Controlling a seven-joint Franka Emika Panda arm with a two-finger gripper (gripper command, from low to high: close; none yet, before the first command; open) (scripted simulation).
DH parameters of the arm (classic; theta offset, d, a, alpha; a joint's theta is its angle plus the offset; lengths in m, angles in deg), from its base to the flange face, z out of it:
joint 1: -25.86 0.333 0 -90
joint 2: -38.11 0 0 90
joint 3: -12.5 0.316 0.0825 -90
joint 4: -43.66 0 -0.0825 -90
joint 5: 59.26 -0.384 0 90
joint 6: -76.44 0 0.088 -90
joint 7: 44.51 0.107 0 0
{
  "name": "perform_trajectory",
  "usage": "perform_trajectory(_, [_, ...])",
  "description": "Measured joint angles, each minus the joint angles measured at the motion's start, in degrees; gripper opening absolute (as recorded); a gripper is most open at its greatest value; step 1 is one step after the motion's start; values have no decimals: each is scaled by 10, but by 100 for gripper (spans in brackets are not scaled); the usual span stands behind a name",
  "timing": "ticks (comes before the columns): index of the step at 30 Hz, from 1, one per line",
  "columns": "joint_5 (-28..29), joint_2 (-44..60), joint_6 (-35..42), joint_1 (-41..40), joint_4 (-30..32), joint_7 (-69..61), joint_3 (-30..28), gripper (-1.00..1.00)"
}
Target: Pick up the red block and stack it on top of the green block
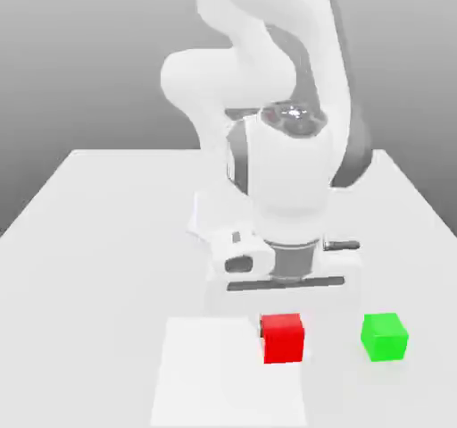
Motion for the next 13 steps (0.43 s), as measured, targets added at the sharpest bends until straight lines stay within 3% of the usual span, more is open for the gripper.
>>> perform_trajectory(5, [-8, -32, 24, 106, 8, -73, 53, -100])
perform_trajectory(10, [51, 52, -54, 118, 5, -41, 23, -100])
perform_trajectory(11, [61, 67, -67, 122, 5, -34, 17, 100])
perform_trajectory(13, [61, 67, -67, 122, 5, -34, 17, 100])
